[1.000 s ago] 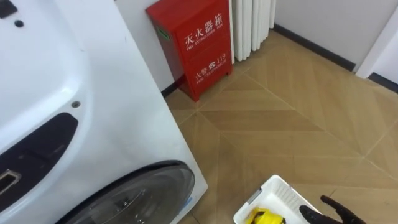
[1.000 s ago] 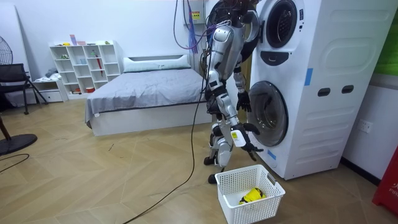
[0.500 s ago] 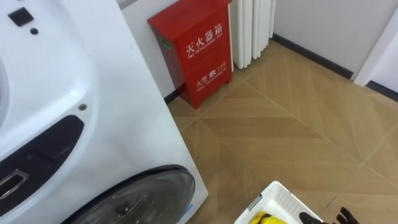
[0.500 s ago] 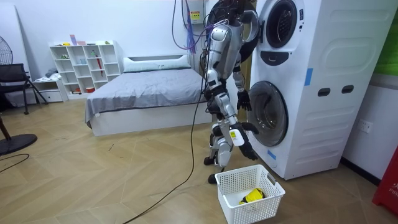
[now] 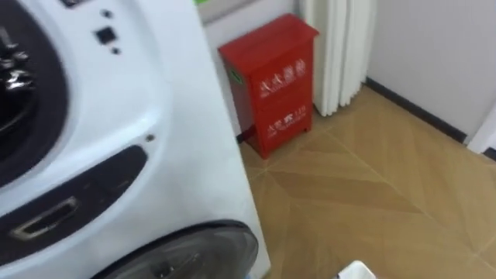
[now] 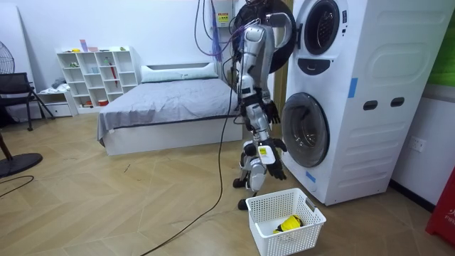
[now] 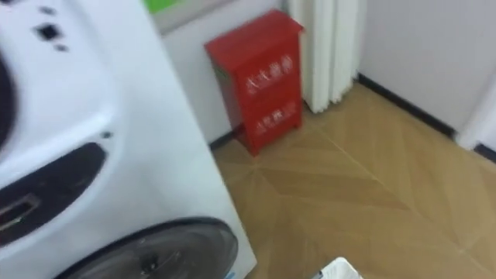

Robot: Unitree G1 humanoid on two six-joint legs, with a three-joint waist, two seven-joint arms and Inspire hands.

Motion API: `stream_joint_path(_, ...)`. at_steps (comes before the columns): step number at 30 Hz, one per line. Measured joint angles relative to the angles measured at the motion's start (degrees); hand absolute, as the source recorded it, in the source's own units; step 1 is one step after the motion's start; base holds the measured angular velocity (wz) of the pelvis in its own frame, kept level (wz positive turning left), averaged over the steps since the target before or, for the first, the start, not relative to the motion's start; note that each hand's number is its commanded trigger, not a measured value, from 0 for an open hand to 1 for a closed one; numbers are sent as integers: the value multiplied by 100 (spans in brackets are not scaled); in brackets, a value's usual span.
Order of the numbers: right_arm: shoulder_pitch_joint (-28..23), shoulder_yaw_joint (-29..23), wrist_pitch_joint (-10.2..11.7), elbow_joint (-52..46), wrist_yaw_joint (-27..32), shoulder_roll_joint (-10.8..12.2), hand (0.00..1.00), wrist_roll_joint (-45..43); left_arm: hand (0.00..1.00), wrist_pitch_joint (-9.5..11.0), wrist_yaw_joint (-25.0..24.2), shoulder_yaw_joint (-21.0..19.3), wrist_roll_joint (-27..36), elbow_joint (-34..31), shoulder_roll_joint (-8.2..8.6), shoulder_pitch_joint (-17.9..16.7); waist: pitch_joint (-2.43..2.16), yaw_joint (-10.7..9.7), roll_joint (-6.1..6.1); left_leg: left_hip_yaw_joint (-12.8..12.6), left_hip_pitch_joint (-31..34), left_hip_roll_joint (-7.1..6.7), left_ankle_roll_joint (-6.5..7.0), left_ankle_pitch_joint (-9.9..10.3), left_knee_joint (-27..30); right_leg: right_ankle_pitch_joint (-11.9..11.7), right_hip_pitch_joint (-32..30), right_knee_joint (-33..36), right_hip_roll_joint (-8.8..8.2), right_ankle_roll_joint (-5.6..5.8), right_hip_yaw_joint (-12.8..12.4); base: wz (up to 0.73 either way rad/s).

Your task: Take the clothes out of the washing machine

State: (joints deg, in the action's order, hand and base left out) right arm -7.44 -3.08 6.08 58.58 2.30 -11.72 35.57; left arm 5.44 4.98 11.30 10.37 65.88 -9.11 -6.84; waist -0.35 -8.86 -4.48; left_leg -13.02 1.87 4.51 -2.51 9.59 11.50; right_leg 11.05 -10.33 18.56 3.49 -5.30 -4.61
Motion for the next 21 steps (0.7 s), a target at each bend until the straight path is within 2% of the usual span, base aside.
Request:
stream_joint_path(1,10,12,-3,135,2,33,0,16,0,0,6,1,8,-19,0,-41,-1,14,24,49,-34,2,0,0,-11,-2,96,-71,-14,-4,84,67)
stream_joint_path(3,37,78,-82,593,3,104,0,14,0,-2,75,-16,2,-135,45,-118,-13,204,141,115,-199,4,-3,-1,-86,-13,398,-280,-53,-8,281,51)
stream_joint_path(6,190,70,-123,914,9,198,0,6,0,-4,95,-229,9,-171,142,-132,32,422,230,267,-256,-27,-4,0,-136,-39,648,-519,-110,26,523,43)
stream_joint_path(9,288,69,-122,1079,9,279,0,-21,0,-4,115,-360,29,-170,149,-158,52,456,297,461,-285,-74,-5,0,-220,-53,847,-726,-163,51,781,49)
stream_joint_path(11,290,74,-122,1071,7,299,0,-80,0,-4,121,-472,31,-164,164,-203,77,536,336,537,-338,-108,-5,1,-235,-51,972,-806,-195,70,858,27)
stream_joint_path(19,307,190,-240,1138,19,358,0,-463,0,-1,203,-1148,-1,-105,176,-341,75,850,474,708,-506,-167,-4,4,-330,-32,1258,-987,-239,105,980,9)
stream_joint_path(21,318,190,-240,1197,23,390,0,-504,0,-1,208,-1386,-103,59,188,-292,97,935,515,704,-556,-168,-4,7,-334,-31,1327,-996,-240,106,974,0)
